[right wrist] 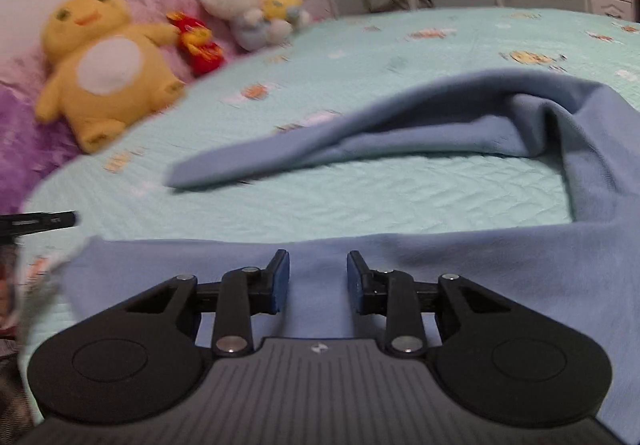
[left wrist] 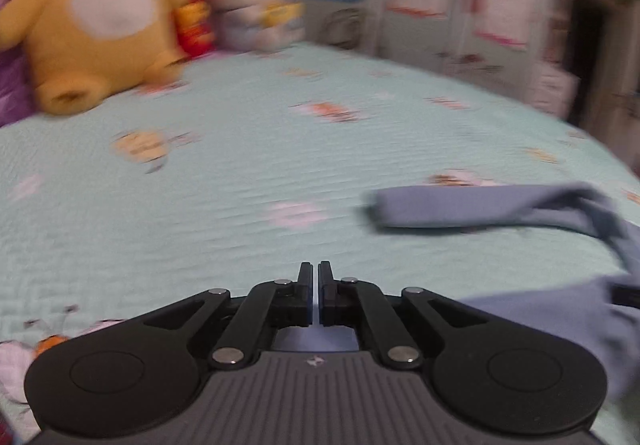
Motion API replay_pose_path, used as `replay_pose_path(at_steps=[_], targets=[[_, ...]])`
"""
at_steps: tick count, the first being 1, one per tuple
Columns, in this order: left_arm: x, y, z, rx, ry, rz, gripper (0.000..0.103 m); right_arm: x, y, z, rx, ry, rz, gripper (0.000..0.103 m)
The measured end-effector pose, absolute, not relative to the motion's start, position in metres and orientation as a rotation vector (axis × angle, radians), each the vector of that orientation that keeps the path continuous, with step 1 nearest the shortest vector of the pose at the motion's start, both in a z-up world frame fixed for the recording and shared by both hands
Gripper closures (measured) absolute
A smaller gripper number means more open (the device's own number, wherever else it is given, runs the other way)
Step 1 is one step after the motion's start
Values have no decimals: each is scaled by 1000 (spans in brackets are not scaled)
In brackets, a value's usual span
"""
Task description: Fold clothes
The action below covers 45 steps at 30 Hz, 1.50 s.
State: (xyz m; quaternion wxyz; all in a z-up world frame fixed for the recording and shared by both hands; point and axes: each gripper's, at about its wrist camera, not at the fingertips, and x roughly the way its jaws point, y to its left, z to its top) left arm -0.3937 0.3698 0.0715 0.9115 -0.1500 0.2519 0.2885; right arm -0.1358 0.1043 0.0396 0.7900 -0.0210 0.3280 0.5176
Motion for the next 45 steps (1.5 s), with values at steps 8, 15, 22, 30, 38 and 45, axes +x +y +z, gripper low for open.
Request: replay_pose_path(at_steps=[8,15,22,30,38,45], targets=[[-326,312,31,-306,743,268,93,-147,162,18,-130,821,1227,74],[-310,357,33,-393,653,470,96,-123,184,14,30,836,1143,77],[-343,338,45,-408,647,316,94,-148,144,20,150,877,1249,74],[-302,334,25,-358,698,402,95,-125,181,-3,198,978,1170,103],[-315,323,48,-407,673,315,88,-126,123,18,368,870,1109,75],[-272,285,28,-324,726,246,77,-116,90,8,370,888,974,78]])
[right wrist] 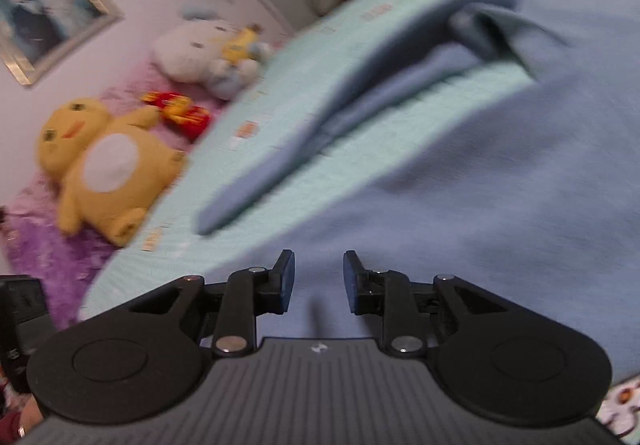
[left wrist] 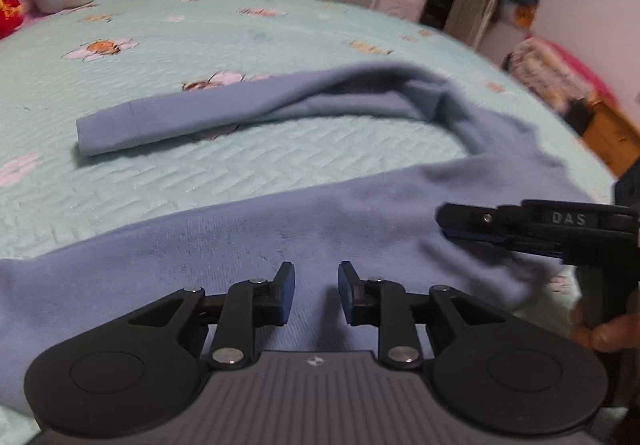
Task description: Fold clothes
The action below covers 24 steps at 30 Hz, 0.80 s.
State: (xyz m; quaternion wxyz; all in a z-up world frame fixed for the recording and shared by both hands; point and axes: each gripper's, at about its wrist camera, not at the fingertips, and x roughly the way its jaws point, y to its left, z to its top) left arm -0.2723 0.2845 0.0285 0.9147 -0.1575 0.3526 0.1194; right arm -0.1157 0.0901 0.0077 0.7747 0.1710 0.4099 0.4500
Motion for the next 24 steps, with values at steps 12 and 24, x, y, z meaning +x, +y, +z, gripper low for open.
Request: replay_pose_path(at_steps=[12,24], targets=[[-275,304,37,-376,717,388,74,-90,85,10,455,825,936,80],[-297,310,40,-493,701,429,70,-47,43,-5,571,867,818,70]])
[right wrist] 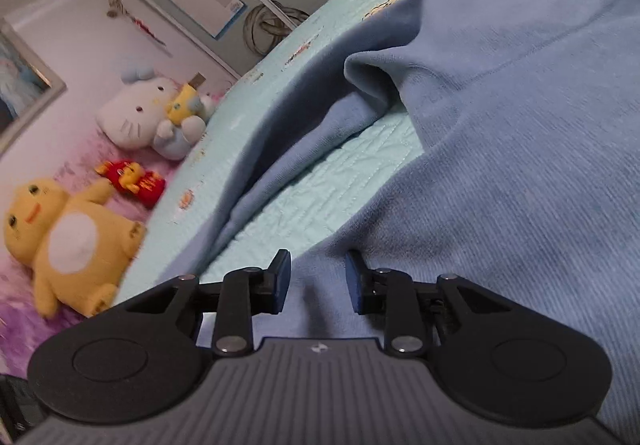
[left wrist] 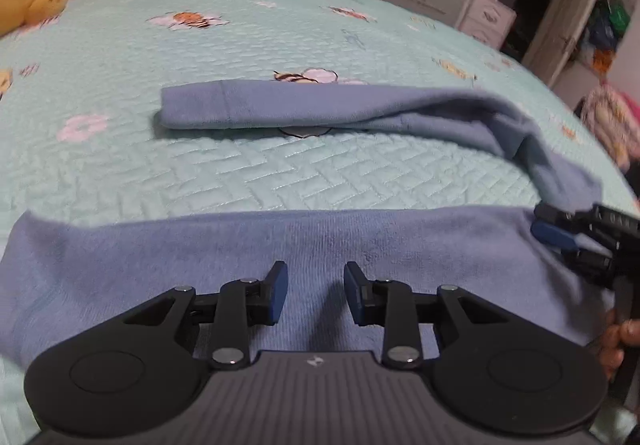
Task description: Fold clothes
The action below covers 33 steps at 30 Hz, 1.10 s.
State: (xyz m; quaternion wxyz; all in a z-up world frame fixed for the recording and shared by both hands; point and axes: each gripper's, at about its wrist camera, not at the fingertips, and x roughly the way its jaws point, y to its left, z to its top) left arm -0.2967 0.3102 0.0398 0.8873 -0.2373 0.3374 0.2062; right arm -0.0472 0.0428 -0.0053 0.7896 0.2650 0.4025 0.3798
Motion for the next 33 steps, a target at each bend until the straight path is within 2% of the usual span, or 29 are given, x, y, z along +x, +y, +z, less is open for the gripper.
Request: replay_pose_path(at_steps=[6,11,14,22,33], targets=[[-361,284,50,-680,623,382,70,-100,-38,6,733,788,812,58],[-385,255,25,-796,679,330,69,-139,-121,5,730,741,652,55],[-380,251,15,-884,657,313,64,-144,-161,-2,741,753,526,51],[-333,262,-10,-1180,549,270,63,-104,-181,-16,862,716,423,51],[-305,264,-6,-1170,545,263,63,-24,-197,-33,948,600,307,51]])
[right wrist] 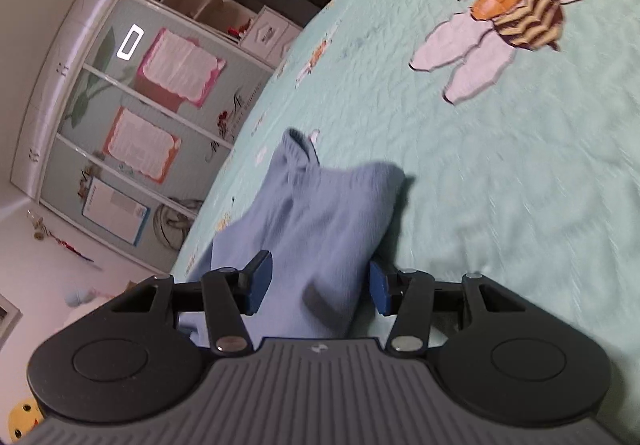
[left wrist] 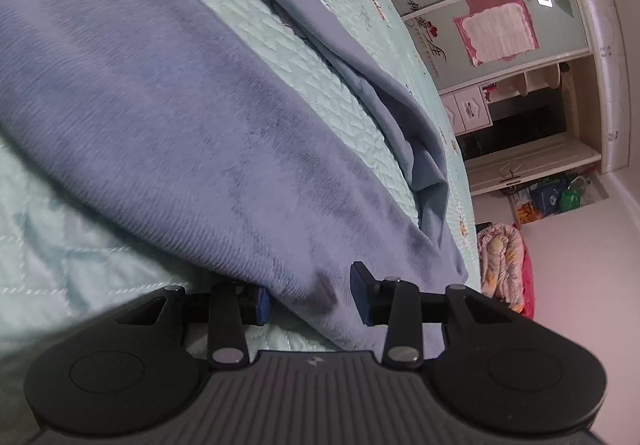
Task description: Fold clothes
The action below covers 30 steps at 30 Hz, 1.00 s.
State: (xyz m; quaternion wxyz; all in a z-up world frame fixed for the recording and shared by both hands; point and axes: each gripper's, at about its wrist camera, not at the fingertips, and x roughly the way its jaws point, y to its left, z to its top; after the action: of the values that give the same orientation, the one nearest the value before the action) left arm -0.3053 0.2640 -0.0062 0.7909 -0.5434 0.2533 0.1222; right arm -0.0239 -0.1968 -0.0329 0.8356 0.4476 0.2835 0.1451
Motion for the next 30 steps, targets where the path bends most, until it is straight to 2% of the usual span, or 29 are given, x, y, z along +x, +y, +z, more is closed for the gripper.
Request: replay_pose_path(at_steps=[3,4,5,6,7,12,17,23,24,26,28,30], targets=[[-302,261,-1,-1097,573,269,70,-7,-198,-36,957,591,327,55],[-301,261,0,-1077,587,272,74,-5,-200,-36,947,600,332,65],[-300,262,0,-1060,604,278,86,-4,-201,-37,932,614,329,73],[-300,264,0,-1045,619,280,92,-3,-203,-37,918,628,327,94],[-301,266,0,-1035,628,279,93,-3,-205,-38,911,637,328,96],[-303,262,11,-923,665,286,94,-24,-204,-19,812,590,321,98],[-326,271,20,-951,682,249,96,-64,-206,12,722,516,337,98],[-333,283,2,-991,759,200,95,-91,-223,-1,648,621,310,97],[-332,283,2,-976,760,204,93,-91,-225,-8,647,649,302,94],[-329,277,8,-909,764,223,91,-92,-234,-23,726,662,305,96],[-326,268,21,-798,786,244,86,-101,-238,-18,742,642,274,85],[-324,260,32,-701,825,281,66,-114,-236,-6,689,629,214,73]])
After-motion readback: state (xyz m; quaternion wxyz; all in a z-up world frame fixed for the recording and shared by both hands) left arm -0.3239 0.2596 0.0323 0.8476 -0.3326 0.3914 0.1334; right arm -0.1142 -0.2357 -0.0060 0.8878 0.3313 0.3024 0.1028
